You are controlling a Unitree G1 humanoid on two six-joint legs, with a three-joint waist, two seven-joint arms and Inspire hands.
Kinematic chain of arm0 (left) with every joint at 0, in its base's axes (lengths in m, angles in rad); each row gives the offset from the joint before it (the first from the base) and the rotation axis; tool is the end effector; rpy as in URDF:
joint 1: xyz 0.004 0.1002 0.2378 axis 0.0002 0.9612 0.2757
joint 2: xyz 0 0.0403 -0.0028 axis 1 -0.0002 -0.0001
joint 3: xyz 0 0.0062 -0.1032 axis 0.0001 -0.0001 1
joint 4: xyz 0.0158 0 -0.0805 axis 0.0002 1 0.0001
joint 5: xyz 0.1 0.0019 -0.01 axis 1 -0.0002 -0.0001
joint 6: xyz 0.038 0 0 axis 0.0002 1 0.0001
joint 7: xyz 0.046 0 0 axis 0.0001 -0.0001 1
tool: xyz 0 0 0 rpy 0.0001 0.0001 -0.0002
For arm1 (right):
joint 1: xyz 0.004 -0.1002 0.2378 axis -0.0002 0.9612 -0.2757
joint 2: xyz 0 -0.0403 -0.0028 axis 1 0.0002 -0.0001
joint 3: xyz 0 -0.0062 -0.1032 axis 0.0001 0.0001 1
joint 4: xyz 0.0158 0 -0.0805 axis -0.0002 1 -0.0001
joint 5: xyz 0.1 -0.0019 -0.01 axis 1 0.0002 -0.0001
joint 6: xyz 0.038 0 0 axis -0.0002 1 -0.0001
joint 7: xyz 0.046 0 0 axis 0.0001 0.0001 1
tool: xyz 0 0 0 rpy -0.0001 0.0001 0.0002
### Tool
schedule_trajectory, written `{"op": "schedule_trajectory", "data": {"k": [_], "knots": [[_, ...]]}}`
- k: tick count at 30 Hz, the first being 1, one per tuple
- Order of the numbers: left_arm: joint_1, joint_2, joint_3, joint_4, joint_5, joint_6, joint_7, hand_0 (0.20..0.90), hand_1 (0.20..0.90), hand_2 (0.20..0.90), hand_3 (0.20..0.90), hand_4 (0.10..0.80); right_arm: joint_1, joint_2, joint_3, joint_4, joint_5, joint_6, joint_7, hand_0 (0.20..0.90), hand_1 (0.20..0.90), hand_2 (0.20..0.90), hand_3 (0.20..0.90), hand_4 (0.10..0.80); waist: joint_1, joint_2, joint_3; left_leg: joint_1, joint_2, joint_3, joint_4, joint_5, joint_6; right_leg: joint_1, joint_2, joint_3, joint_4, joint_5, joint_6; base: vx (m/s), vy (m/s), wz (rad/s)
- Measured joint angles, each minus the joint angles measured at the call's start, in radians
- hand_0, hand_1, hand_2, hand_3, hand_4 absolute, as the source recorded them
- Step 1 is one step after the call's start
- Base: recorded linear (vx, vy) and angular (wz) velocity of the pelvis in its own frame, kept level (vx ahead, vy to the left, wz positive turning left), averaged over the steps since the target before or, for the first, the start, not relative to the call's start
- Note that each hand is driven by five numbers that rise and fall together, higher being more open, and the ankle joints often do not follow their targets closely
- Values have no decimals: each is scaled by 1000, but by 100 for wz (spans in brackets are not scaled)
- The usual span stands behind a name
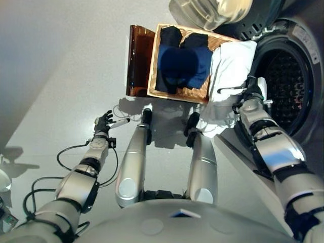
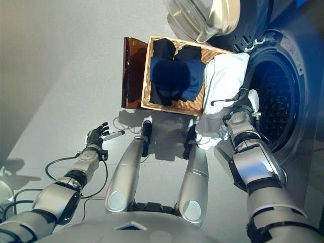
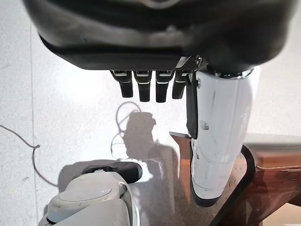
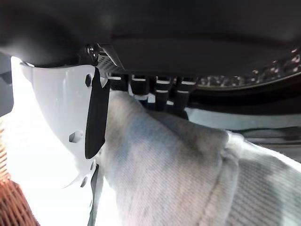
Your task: Pick up the clothes and place them into the washing machine
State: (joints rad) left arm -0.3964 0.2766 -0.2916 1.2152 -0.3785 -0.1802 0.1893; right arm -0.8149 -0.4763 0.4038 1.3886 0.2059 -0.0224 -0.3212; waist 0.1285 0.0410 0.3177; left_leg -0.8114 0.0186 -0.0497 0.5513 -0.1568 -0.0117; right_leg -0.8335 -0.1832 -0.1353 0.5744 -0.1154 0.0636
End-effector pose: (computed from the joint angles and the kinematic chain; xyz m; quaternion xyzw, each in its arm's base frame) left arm 0.2166 0.2110 -0.0552 0.0915 0.3145 0.1147 0.9379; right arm 0.3025 -0.2616 0.0455 -0.2973 0.2323 -0.2107 0.9018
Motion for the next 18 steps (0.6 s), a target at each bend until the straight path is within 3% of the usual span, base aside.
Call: {"op": "schedule_trajectory", "data": {"k": [13, 14, 15, 17, 18], "knots": [[-2, 0, -2, 0, 0, -1, 10, 900, 900, 900, 900, 800, 4, 12, 19, -34, 5, 1, 19, 900, 900, 900, 900, 800, 5, 2, -1, 34, -9, -2, -55, 26, -3, 18, -5, 2, -25, 6, 0, 18, 7, 2], [-1, -1, -2, 0, 0, -1, 10, 900, 900, 900, 900, 800, 9, 13, 19, -34, 6, 1, 20, 834, 834, 834, 834, 753, 6, 3, -2, 43, -10, -2, -62, 28, -2, 26, -5, 2, -29, 6, 0, 0, 0, 0], [-2, -1, -2, 0, 0, -1, 10, 900, 900, 900, 900, 800, 12, 14, 19, -33, 8, 2, 19, 661, 661, 661, 661, 629, 6, 3, -2, 55, -11, -2, -71, 32, -2, 36, -6, 1, -35, 7, 0, 0, 0, 0], [-3, -1, -2, 0, 0, -3, 10, 900, 900, 900, 900, 800, 13, 13, 19, -32, 11, 2, 16, 433, 433, 433, 433, 467, 7, 6, -4, 64, -12, -3, -80, 36, -2, 46, -6, 1, -42, 10, 2, 0, 0, 0], [-4, -1, -2, 0, 0, -3, 11, 900, 900, 900, 900, 800, 13, 11, 17, -32, 13, 2, 14, 274, 274, 274, 274, 353, 7, 6, -4, 66, -12, -3, -83, 38, -2, 48, -6, 1, -44, 11, 2, 33, 1, 1]]}}
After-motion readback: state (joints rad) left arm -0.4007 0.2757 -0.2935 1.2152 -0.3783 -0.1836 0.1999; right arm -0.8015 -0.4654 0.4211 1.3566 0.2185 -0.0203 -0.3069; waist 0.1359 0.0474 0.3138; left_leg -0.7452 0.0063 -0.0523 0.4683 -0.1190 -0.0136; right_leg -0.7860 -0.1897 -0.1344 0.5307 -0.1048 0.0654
